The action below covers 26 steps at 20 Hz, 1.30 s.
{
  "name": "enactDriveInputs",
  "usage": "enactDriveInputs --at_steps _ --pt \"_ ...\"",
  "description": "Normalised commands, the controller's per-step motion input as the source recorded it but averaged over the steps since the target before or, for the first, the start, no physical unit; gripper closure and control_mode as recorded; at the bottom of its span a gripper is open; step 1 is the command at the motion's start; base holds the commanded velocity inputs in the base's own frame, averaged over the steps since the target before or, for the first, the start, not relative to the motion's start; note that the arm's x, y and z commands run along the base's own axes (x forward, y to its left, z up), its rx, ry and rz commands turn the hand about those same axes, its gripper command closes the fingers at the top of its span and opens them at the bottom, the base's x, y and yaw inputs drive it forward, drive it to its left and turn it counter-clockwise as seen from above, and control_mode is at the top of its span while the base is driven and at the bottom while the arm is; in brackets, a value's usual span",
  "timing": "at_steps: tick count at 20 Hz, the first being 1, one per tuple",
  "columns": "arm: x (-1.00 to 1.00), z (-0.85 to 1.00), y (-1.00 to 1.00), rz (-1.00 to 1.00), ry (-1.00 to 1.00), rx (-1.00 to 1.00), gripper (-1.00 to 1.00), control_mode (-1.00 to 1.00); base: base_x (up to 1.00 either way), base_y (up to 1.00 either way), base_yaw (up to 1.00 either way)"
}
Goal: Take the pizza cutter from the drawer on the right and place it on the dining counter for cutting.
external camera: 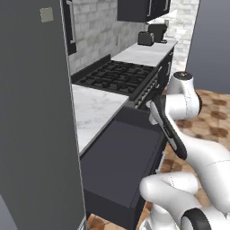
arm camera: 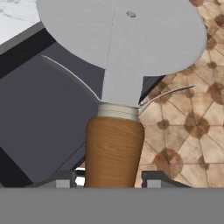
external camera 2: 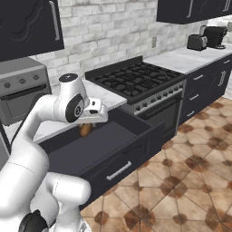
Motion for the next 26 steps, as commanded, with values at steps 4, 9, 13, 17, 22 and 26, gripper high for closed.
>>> enactDriveInputs --at_steps 4,9,13,17,22,26 --pt "-0.32 0.0 -0.01 -0.02 -0.11 0.02 1.0 -1.0 0.0 0.0 0.0" --pt "-0.21 0.16 0.0 -0.07 0.0 0.07 1.0 -1.0 0.0 0.0 0.0" --pt "-0.13 0.07 0.0 -0.11 0.0 0.09 1.0 -1.0 0.0 0.0 0.0" --pt "-0.01 0.02 0.0 -0.1 0.0 0.05 1.0 -1.0 0.0 0.0 0.0" --pt "0.0 0.06 0.0 -0.08 0.0 0.01 1.0 -1.0 0.0 0.0 0.0" --pt "0.0 0.01 0.0 -0.01 0.0 0.0 1.0 1.0 0.0 0.0 0.0"
